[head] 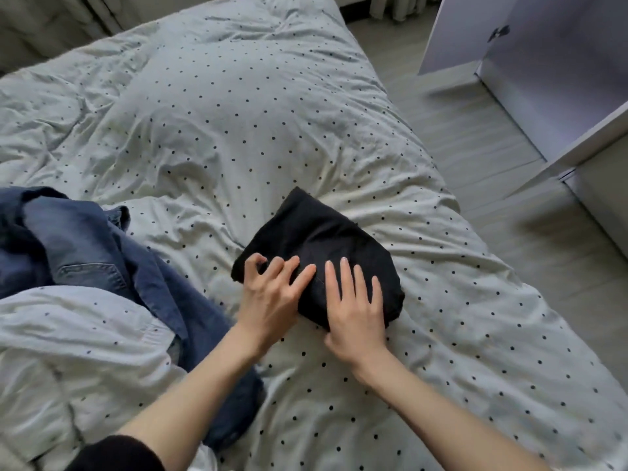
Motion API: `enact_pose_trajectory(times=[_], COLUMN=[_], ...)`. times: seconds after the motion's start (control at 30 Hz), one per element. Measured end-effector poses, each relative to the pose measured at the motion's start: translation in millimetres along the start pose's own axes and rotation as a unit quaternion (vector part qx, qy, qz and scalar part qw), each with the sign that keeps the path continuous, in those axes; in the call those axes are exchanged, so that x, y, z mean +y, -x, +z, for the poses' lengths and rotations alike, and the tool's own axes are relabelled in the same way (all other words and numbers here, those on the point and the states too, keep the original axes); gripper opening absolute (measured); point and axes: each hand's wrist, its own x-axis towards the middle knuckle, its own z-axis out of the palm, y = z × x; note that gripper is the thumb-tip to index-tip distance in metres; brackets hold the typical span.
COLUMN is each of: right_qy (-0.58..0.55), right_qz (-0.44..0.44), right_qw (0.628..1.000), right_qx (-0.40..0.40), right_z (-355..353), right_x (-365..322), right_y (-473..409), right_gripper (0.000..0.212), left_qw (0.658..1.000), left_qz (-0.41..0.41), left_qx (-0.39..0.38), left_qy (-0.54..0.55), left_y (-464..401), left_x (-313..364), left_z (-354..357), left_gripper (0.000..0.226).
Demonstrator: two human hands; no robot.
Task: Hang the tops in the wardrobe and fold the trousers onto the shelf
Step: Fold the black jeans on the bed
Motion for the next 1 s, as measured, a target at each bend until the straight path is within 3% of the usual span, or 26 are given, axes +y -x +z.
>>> enact_pose_trajectory(times=[0.27, 0.47, 0.63, 1.0], right_qy=[0.048, 0.082, 0.146, 0.237], right_qz=[-0.096, -0.076, -0.018, 0.108], right_qw=[0.979, 0.968, 0.956, 0.896], right_qx=[0.172, 0.226, 0.255, 0.359], right_z=[-41, -90, -139, -241], right_x=[33, 56, 115, 321], right_y=[26, 102, 176, 334], right_gripper=[0.029, 0.034, 0.04, 0.043], left_qw=[1.0, 0.997, 0.983, 0.938], left_qz=[0.004, 0.051, 0.082, 0.256], left_qx=[-0.003, 0.035, 0.091, 0.175], left_qy=[-0.006, 0.048, 0.139, 0.157], left_y=[14, 12, -10, -125], left_x=[30, 84, 174, 421], left_z=[-40, -85, -125, -208], left_gripper=[0.038, 0.033, 0.032, 0.029])
